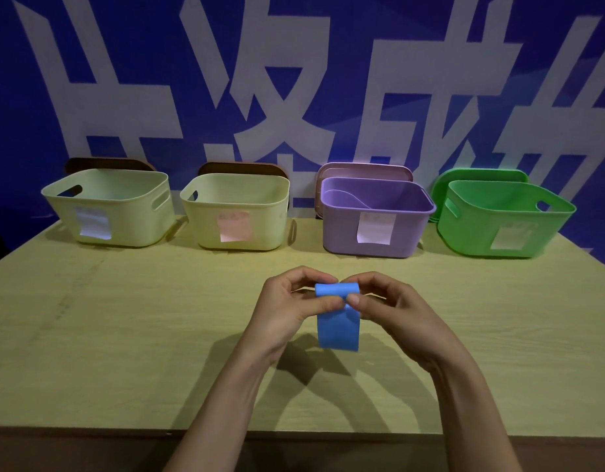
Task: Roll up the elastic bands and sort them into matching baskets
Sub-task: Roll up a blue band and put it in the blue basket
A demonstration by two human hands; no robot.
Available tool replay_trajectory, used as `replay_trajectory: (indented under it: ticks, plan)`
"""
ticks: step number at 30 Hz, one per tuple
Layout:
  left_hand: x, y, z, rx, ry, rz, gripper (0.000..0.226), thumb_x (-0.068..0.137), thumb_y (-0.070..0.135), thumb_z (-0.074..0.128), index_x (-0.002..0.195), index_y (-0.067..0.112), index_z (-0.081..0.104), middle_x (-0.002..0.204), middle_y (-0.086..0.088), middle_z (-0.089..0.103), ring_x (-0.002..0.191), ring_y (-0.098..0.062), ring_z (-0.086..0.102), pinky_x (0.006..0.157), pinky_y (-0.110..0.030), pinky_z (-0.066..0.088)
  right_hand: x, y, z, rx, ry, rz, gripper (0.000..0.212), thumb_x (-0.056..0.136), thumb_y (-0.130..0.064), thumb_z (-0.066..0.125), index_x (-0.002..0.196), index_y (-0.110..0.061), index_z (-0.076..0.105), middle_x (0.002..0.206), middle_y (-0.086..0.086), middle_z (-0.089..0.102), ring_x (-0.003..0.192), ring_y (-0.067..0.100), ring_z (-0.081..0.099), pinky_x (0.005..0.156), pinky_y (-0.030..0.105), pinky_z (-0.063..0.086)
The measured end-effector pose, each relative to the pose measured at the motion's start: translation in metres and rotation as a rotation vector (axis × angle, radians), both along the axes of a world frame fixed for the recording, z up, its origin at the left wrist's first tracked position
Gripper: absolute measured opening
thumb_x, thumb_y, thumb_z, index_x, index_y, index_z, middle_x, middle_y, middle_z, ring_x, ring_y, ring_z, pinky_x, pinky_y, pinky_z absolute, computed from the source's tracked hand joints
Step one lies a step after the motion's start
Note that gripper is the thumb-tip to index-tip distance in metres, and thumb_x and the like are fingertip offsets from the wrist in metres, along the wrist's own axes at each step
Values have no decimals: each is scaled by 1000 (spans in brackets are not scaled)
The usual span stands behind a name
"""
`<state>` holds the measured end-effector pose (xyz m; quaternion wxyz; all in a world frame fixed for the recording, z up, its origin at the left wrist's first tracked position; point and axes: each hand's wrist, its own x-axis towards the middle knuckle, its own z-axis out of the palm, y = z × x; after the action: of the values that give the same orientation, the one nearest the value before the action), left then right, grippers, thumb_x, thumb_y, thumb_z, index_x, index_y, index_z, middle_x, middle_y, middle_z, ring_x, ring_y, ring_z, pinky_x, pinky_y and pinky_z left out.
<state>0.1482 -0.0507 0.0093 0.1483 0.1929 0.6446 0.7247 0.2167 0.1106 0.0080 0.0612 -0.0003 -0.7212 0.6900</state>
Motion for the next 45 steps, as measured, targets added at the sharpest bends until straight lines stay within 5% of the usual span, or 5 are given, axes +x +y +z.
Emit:
replay_trajectory:
  ticks: [13,21,33,41,45]
  plan:
    - [4,-2,0,-11,132,25,38,66,-1,81,95,16,64,96,3,67,87,-9,68,75,-23,54,0,-3,2,-1,70,-43,20,80,-18,66,97,-8,70,94,2,73,89,10,66,77,20,51]
    - [6,-1,-7,-122,-102,-137,17,84,17,69,101,12,71,97,-6,74,86,-15,69,74,-23,54,-10,-8,0,-260,76,-132,26,73,-18,74,97,-9,71,94,4,71,90,15,62,80,29,46]
    - [9,1,-5,-96,-124,-13,28,71,7,79,96,17,73,91,-3,75,88,-17,71,76,-30,58,-7,-14,3,-66,152,-175,30,75,11,69,90,-15,72,94,-3,75,84,10,69,73,19,52]
    - [13,-4,3,-35,-122,-1,39,70,44,68,98,18,73,94,-5,73,88,-18,70,75,-32,55,-5,-15,5,-29,134,-164,28,77,10,68,92,-14,71,97,-1,74,91,15,69,79,27,55]
    - [11,-4,2,-27,-109,-9,31,82,37,63,98,13,73,95,-11,72,83,-17,70,69,-26,55,-5,-15,6,1,103,-136,28,78,9,67,95,-13,70,97,-1,74,92,13,69,79,25,54]
